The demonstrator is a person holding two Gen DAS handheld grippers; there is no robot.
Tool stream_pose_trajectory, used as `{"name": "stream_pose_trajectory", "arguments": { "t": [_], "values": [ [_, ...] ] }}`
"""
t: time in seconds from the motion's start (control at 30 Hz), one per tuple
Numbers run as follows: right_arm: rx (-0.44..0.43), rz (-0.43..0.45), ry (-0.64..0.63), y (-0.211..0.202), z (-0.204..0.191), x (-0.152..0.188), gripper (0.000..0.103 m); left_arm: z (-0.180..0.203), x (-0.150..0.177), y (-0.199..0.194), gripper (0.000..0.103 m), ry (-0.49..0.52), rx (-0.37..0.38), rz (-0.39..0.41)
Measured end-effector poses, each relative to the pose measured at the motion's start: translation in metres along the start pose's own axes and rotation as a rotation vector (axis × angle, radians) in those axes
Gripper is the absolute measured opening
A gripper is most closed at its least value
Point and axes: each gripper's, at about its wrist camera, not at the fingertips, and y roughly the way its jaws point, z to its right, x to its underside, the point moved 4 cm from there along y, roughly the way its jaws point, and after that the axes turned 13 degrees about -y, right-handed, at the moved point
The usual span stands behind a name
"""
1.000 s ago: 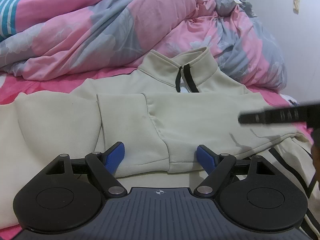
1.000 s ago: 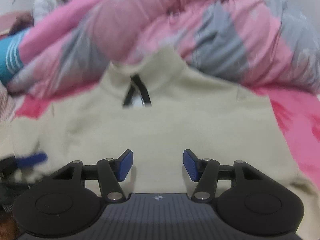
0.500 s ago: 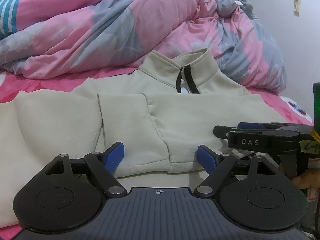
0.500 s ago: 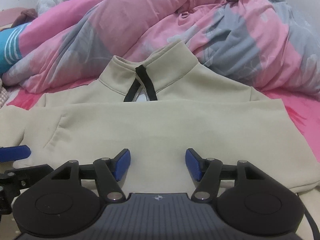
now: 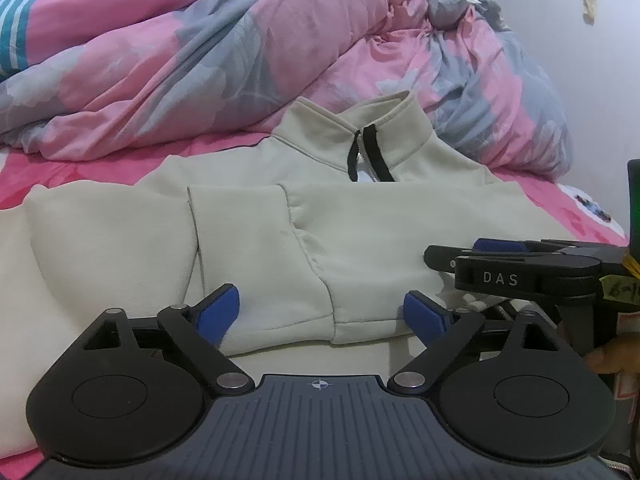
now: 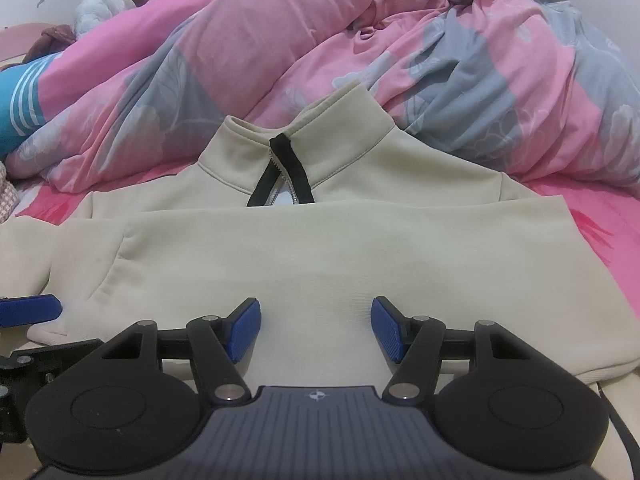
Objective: Fold clothes
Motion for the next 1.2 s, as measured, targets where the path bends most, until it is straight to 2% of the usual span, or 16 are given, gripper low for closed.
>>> {"name": "stream_pose_trajectory", "arguments": {
  "t": [0.57, 1.2],
  "values": [
    [-0.002, 0.002, -0.004, 0.0, -0.0003, 0.0004, 0.064, 0.002, 0.0018, 0.0006, 0.099, 0.006, -0.004, -0.003],
    [-0.003, 0.002, -0.007, -0.0002, -0.0004, 0.0006, 0.064, 0.0035, 0.0025, 0.0016, 0.102, 0.01, -0.008, -0.002]
  ]
}}
